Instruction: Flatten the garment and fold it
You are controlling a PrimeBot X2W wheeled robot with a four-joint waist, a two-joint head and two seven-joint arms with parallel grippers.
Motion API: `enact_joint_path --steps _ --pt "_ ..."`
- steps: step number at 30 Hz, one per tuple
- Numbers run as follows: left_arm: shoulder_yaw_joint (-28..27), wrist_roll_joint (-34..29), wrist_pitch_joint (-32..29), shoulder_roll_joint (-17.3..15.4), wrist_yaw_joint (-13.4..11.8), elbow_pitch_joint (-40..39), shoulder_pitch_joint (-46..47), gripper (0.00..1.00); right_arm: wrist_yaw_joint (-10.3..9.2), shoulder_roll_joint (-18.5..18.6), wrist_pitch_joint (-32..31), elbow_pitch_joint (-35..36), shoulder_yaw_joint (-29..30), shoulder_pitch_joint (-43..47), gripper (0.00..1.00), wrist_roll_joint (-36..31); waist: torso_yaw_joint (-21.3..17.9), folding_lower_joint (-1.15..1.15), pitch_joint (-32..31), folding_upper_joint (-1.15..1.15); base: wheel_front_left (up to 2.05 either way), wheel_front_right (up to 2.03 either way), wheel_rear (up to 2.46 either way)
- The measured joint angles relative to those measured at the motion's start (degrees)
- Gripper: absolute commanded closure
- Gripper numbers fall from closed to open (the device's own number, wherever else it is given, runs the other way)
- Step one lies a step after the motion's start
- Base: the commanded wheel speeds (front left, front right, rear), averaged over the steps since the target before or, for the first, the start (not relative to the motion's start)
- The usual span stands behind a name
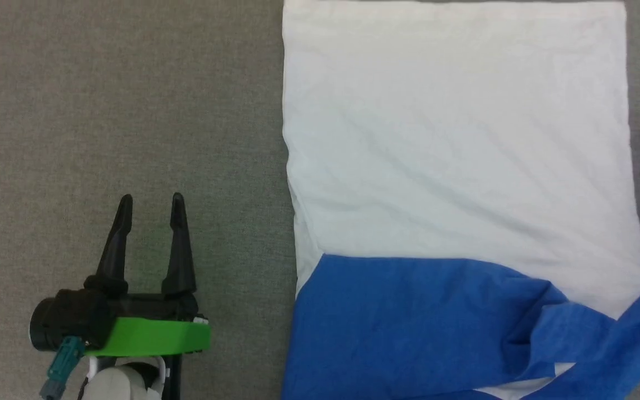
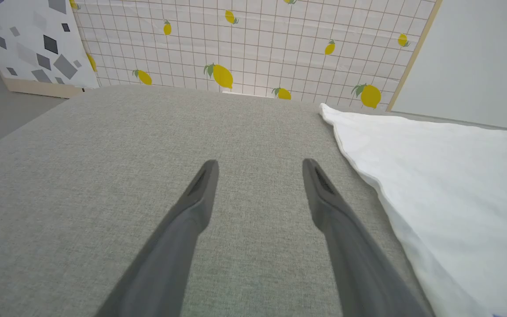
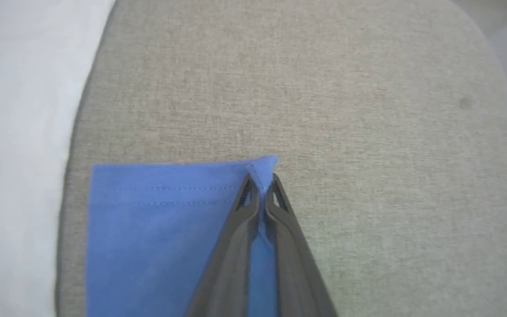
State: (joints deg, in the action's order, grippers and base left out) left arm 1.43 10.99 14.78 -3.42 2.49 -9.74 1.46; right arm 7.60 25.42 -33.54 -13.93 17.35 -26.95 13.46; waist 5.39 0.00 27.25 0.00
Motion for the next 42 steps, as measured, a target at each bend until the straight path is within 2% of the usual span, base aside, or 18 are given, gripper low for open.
enact_joint_path --steps 5,13,14,19,25,35,42 --pt "-1.32 0.01 0.01 -0.15 0.33 0.24 -1.04 0.0 -0.01 0.45 3.66 0.09 6.59 0.02 1.0 -2.77 -1.03 0.0 -3.89 0.0 0.0 0.0 0.0" --pt "-2.74 0.21 0.0 -0.15 0.47 0.27 -4.39 0.0 -0.01 4.45 5.35 3.3 18.98 2.99 1.0 -6.27 -2.69 0.0 -10.41 0.0 0.0 0.0 0.0" --pt "-3.28 0.69 0.01 -0.15 0.48 0.14 -5.55 0.0 -0.01 5.08 5.61 4.59 22.34 5.04 1.0 -6.47 -3.1 0.0 -12.48 0.0 0.0 0.0 0.0" --pt "-4.44 1.18 0.01 -0.15 0.48 -0.04 -7.85 0.0 -0.01 4.65 6.0 7.05 23.12 6.94 1.0 -6.08 -3.51 0.0 -15.52 0.0 0.0 0.0 0.0" --pt "-4.5 1.27 0.01 -0.11 0.47 -0.14 -9.1 0.0 -0.01 2.76 5.56 11.48 16.17 7.14 1.0 -2.65 -3.67 0.0 -18.57 0.0 0.0 0.0 0.0" --pt "-3.24 1.64 0.01 -0.02 0.4 -0.38 -9.72 0.0 -0.02 -1.91 1.53 24.42 -2.18 7.99 1.0 4.49 -2.47 0.0 -20.39 0.0 0.0 0.0 0.0" --pt "-2.6 1.7 0.01 0.01 -0.27 -0.58 -10.66 0.0 -0.02 -4.99 -1.93 32.33 -13.56 8.45 1.0 6.41 -0.64 0.0 -20.95 0.0 0.0 0.0 0.0"
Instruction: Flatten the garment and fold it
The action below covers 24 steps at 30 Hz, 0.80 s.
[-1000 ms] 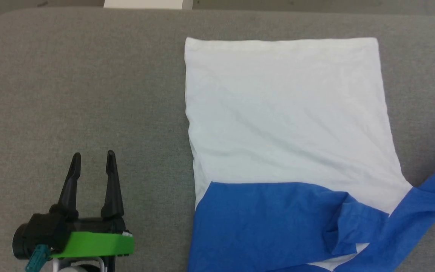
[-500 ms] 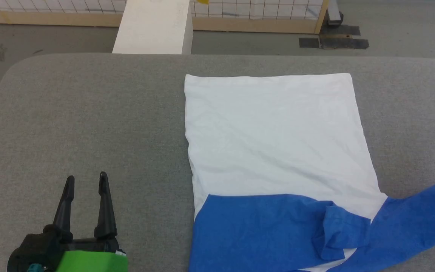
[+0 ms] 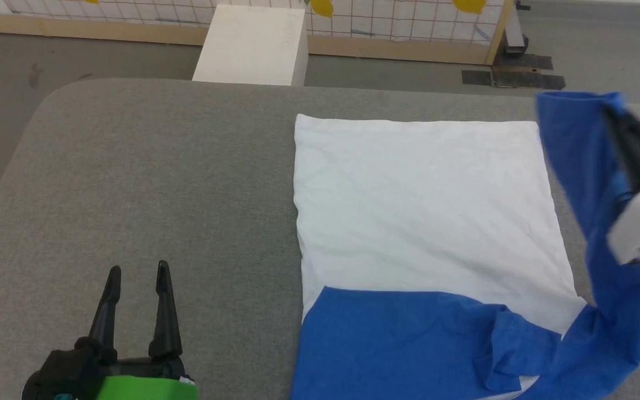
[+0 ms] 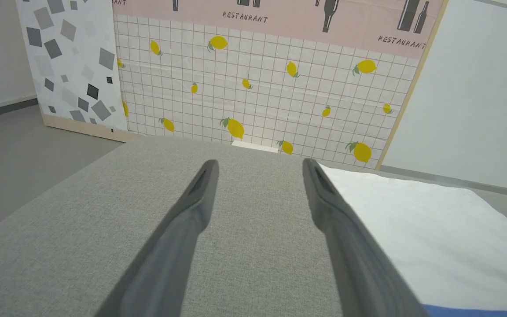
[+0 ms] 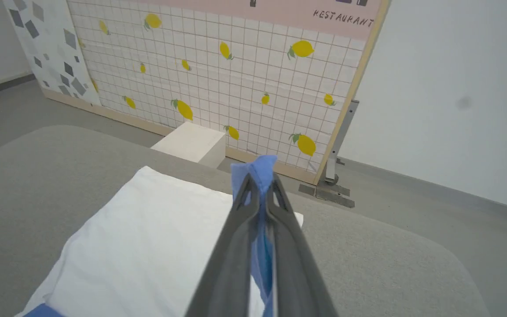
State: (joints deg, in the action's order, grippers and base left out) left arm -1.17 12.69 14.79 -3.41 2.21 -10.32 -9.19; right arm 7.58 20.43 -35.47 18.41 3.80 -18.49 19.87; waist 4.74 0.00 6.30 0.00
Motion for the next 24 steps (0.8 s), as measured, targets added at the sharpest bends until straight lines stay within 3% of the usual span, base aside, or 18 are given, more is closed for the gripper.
enact_joint_path --steps 5,11,19,24 --pt "0.1 0.25 0.0 0.03 -0.36 -0.35 -0.29 0.0 0.0 -2.96 -1.42 2.03 -10.48 0.01 1.0 1.24 1.42 0.0 -0.24 0.0 0.0 0.0 0.0" --pt "0.91 0.58 0.0 0.04 -0.76 -0.41 -0.41 0.0 0.0 -5.13 -1.23 -2.22 -23.12 -0.08 1.0 2.44 2.86 0.0 0.0 0.0 0.0 0.0 0.0" --pt "2.04 0.87 -0.01 0.09 -0.73 0.93 -0.37 0.0 -0.01 -8.03 5.1 -17.49 -35.53 -0.29 1.0 2.49 5.59 0.0 -0.03 0.0 0.0 0.0 0.0" --pt "2.71 0.96 0.0 0.09 -0.65 2.01 -0.37 0.0 0.0 -12.19 10.89 -29.98 -40.28 -0.54 1.0 1.07 7.27 0.0 -0.55 0.0 0.0 0.0 0.0"
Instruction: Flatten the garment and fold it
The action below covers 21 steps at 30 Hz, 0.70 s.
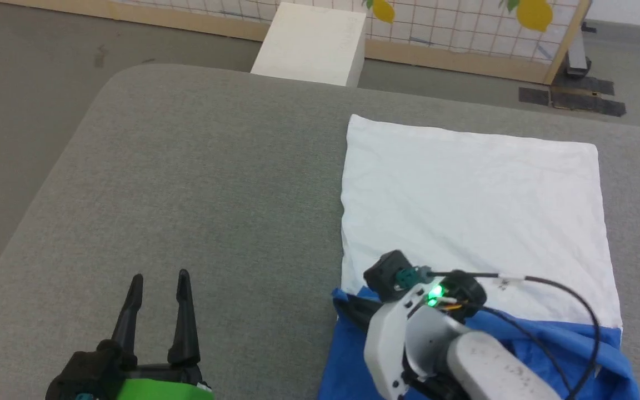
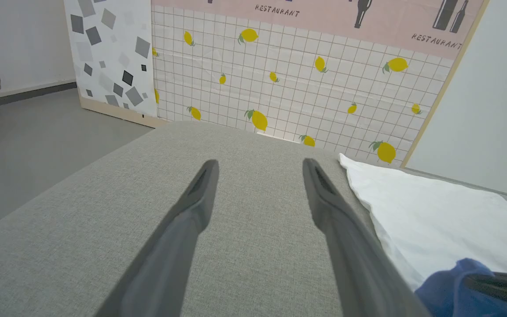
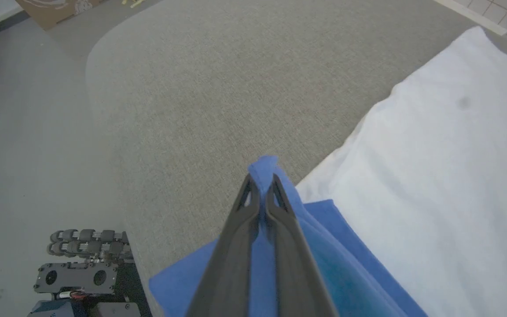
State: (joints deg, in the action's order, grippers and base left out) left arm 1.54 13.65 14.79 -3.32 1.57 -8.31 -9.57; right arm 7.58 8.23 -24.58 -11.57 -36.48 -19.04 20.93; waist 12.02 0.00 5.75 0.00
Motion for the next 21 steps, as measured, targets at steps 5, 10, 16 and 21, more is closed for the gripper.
enact_joint_path --steps 5,10,16,21 --pt "0.48 0.07 0.0 0.01 0.0 0.33 0.0 0.0 -0.01 -2.79 5.92 -9.82 -1.0 -2.18 0.0 -1.66 1.47 0.0 -0.35 0.0 0.0 0.0 0.0" --pt "0.21 0.07 0.0 -0.02 -0.01 0.42 0.0 0.0 0.0 -3.83 7.13 -12.37 -0.74 -4.55 0.0 0.09 1.32 0.0 -0.35 0.0 0.0 0.0 0.0" --pt "-0.18 0.08 0.0 -0.18 -0.02 0.21 0.11 0.0 0.0 -0.66 7.56 -6.93 6.94 -6.91 0.0 2.43 -0.78 0.0 -0.5 0.0 0.0 0.0 0.0" --pt "0.11 0.08 0.0 -0.25 0.0 0.0 0.14 0.0 0.0 5.44 8.58 0.96 19.8 -5.34 0.0 -0.53 -2.87 0.0 -0.66 0.0 0.0 0.0 0.0"
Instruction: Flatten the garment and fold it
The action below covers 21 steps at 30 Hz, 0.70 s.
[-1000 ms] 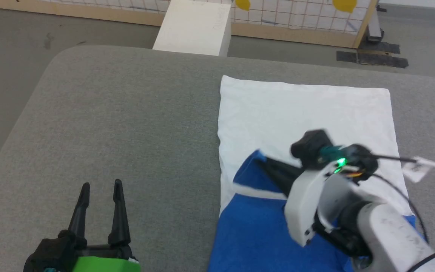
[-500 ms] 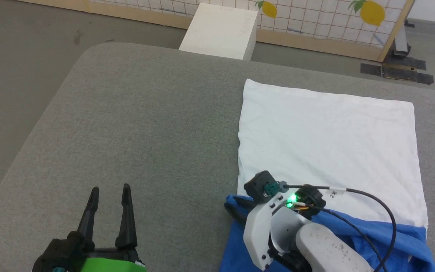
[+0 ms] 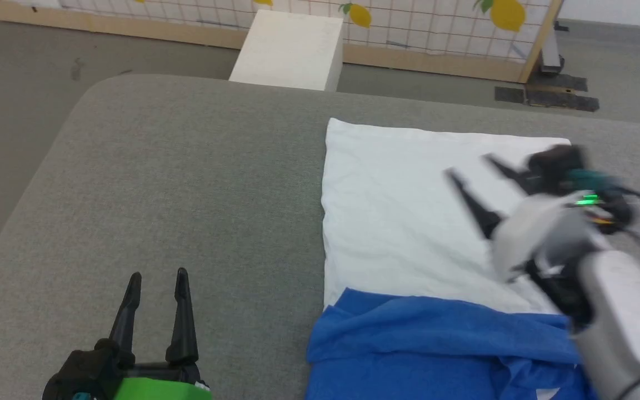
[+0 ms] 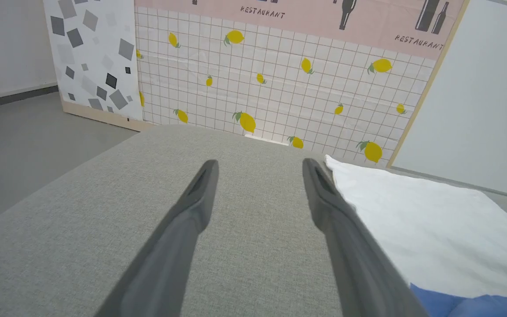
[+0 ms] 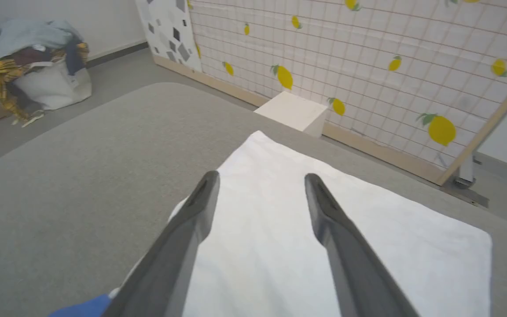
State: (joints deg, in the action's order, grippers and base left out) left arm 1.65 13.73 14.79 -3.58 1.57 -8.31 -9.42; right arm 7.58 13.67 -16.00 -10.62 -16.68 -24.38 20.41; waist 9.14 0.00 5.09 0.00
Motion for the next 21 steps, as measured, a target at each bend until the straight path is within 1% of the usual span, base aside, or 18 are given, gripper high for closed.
enact_joint_path --steps 1,2,4,6,8,9,12,15,18,21 --pt "0.02 0.0 0.0 -0.05 0.01 -0.14 0.02 0.0 -0.01 1.41 0.19 2.36 4.37 1.61 0.0 -1.64 -0.52 0.0 0.0 0.0 0.0 0.0 0.0" --pt "0.03 -0.01 0.0 -0.1 -0.01 -0.26 0.02 0.0 0.0 2.55 0.23 4.39 7.32 3.29 0.0 -3.42 -0.95 0.0 0.03 0.0 0.0 0.0 0.0" --pt "0.18 -0.01 -0.01 -0.14 -0.03 -0.6 0.01 0.0 -0.01 3.35 0.22 7.95 13.39 7.09 0.0 -6.08 -1.76 0.0 0.12 0.0 0.0 0.0 0.0" --pt "0.3 -0.02 -0.01 -0.2 -0.05 -0.89 0.01 0.0 -0.01 2.69 0.11 11.45 18.93 11.4 0.0 -7.7 -2.56 0.0 0.25 0.0 0.0 0.0 0.0" --pt "0.32 -0.02 -0.01 -0.3 -0.12 -1.05 0.01 0.0 -0.01 0.51 0.4 15.45 24.02 16.3 0.0 -9.73 -3.42 0.0 0.39 0.0 0.0 0.0 0.0" --pt "0.29 -0.03 -0.01 -0.33 -0.16 -1.2 -0.01 0.0 -0.01 -0.25 1.01 17.17 25.55 18.37 0.0 -10.98 -3.87 0.0 0.46 0.0 0.0 0.0 0.0" --pt "0.16 -0.04 -0.01 -0.45 -0.41 -1.51 -0.15 0.0 0.0 -2.61 3.54 20.17 28.67 22.57 0.0 -13.76 -5.16 0.0 0.62 0.0 0.0 0.0 0.0" --pt "0.1 -0.29 -0.01 -0.65 -0.55 -1.34 -0.98 0.0 0.0 -6.8 4.9 20.5 29.82 26.6 0.0 -14.3 -6.72 0.0 0.68 0.0 0.0 0.0 0.0" --pt "-0.01 -0.37 -0.01 -0.67 -0.64 -1.23 -1.46 0.0 0.0 -8.37 5.8 20.42 29.64 28.52 0.0 -14.93 -8.02 0.0 0.78 0.0 0.0 0.0 0.0" --pt "-0.08 -0.35 -0.1 -0.73 -0.64 -1.42 -0.93 0.0 0.0 -9.0 6.48 20.56 29.62 28.6 0.0 -15.15 -8.79 0.0 1.29 0.0 0.0 0.0 0.0"
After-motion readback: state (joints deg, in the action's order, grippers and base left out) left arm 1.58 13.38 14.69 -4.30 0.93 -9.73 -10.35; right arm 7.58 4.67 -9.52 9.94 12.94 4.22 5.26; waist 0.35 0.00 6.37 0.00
